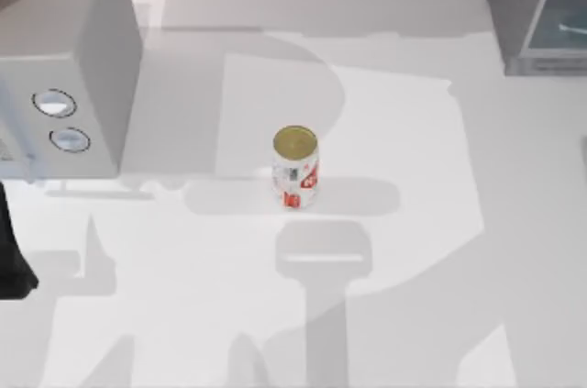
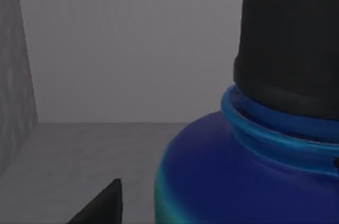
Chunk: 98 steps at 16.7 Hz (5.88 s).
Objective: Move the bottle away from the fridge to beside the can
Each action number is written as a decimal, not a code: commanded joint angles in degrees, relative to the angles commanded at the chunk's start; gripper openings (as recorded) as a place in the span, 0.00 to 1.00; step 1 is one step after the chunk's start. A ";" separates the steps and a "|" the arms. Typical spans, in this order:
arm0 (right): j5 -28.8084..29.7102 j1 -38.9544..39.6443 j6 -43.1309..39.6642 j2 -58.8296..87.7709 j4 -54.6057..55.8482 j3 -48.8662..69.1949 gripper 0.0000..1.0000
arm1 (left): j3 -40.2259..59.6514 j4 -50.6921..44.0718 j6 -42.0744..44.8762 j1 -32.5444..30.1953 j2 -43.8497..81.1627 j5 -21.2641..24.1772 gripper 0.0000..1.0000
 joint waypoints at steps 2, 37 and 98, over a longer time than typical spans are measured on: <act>0.00 0.00 0.00 0.00 0.00 0.00 1.00 | 0.00 0.00 0.00 0.00 0.00 0.00 1.00; -0.12 -0.22 0.25 -7.40 -8.62 1.09 0.00 | 0.00 0.00 0.00 0.00 0.00 0.00 1.00; 49.48 49.47 1.19 -13.75 24.92 -39.48 0.98 | 0.00 0.00 0.00 0.00 0.00 0.00 1.00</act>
